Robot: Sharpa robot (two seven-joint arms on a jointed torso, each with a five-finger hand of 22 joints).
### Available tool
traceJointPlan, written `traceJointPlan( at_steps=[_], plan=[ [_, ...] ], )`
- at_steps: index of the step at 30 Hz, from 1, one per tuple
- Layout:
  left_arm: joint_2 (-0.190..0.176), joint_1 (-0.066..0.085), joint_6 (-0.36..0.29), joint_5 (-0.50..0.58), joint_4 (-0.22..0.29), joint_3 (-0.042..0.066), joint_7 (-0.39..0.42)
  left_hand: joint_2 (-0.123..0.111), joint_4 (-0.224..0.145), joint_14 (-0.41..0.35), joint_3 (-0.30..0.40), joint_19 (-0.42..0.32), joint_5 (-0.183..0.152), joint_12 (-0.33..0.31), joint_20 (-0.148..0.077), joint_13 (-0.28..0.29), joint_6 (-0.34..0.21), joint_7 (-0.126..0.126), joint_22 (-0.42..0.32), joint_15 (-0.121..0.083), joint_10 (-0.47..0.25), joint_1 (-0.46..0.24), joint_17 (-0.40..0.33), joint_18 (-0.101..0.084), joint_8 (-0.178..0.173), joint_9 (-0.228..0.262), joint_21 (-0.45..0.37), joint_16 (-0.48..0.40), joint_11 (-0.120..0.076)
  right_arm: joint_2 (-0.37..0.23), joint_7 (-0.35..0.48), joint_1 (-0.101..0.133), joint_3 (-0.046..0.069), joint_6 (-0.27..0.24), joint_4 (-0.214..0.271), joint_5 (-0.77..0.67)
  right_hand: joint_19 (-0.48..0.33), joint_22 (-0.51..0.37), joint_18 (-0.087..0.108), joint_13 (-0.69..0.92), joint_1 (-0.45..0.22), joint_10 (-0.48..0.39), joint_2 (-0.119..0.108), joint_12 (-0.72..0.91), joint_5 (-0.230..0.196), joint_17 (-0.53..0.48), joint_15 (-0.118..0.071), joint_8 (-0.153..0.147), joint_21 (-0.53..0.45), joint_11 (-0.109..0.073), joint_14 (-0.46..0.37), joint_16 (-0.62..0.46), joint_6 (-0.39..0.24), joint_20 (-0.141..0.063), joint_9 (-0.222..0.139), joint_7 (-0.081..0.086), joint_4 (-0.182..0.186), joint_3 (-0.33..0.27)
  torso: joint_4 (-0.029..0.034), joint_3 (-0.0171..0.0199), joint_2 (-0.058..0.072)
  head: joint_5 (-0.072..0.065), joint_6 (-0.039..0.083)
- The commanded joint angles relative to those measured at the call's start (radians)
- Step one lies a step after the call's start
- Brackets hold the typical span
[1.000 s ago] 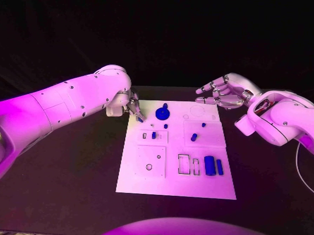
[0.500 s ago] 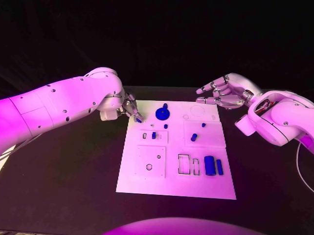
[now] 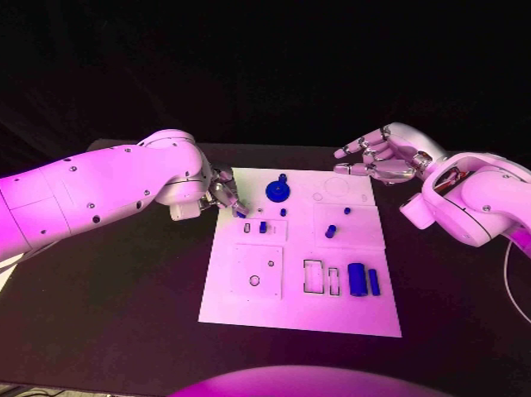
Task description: Assemble the parts on the task board
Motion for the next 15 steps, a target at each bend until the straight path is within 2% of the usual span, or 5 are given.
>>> traceJointPlan(
  at_steps=[1,5,9,15],
  plan=[
    [-0.002,-0.012,-0.039,-0.028,0.016,-0.001,0.037,0.0,-0.144,0.102,0.152,0.03,-0.004,0.004,0.004,0.001,0.001,-0.006,0.139,0.003,0.009,-0.006,0.263,0.005,0.005,0.001,0.0,0.003,-0.001,0.002,0.002,-0.001,0.0,0.017,-0.001,-0.002,-0.003,0.037,0.002,0.001,-0.002,-0.001,0.007,0.006,0.005,0.124,0.003,0.005,-0.006,-0.002,0.071,-0.005,0.0,0.004,0.002,-0.004,0.001,-0.007,-0.0014,-0.0003,0.001,0.002,-0.002],
    [-0.004,-0.026,-0.036,-0.042,0.027,-0.002,0.044,-0.001,-0.145,0.102,0.156,0.03,-0.004,0.005,0.004,0.002,0.001,-0.006,0.14,0.003,0.01,-0.008,0.263,0.005,0.006,0.002,0.0,0.003,-0.001,0.004,0.002,-0.001,-0.001,0.018,-0.002,-0.002,-0.003,0.037,0.002,0.001,-0.002,-0.001,0.007,0.006,0.005,0.124,0.003,0.005,-0.006,-0.002,0.071,-0.005,0.0,0.004,0.002,-0.004,0.001,-0.007,-0.0033,-0.0006,0.002,0.0,-0.003],
    [-0.007,-0.035,-0.033,-0.05,0.038,-0.002,0.048,-0.002,-0.146,0.102,0.161,0.03,-0.004,0.006,0.004,0.003,0.001,-0.006,0.14,0.002,0.011,-0.01,0.263,0.005,0.008,0.002,0.001,0.003,-0.001,0.004,0.002,-0.001,-0.001,0.019,-0.003,-0.002,-0.003,0.037,0.002,0.001,-0.002,-0.001,0.007,0.006,0.005,0.124,0.003,0.005,-0.006,-0.002,0.071,-0.005,0.0,0.004,0.002,-0.004,0.001,-0.007,-0.0018,0.001,0.002,0.0,-0.006],
    [-0.009,-0.039,-0.012,-0.056,0.046,-0.002,0.047,-0.003,-0.147,0.102,0.163,0.031,-0.004,0.007,0.003,0.003,0.001,-0.006,0.141,0.002,0.012,-0.011,0.263,0.005,0.008,0.003,0.001,0.003,-0.002,0.006,0.002,-0.001,-0.001,0.02,-0.004,-0.002,-0.003,0.037,0.002,0.001,-0.002,-0.001,0.007,0.006,0.005,0.124,0.003,0.005,-0.006,-0.002,0.071,-0.005,0.0,0.004,0.002,-0.004,0.001,-0.007,-0.0021,0.001,0.002,0.0,-0.011]
  ],
)
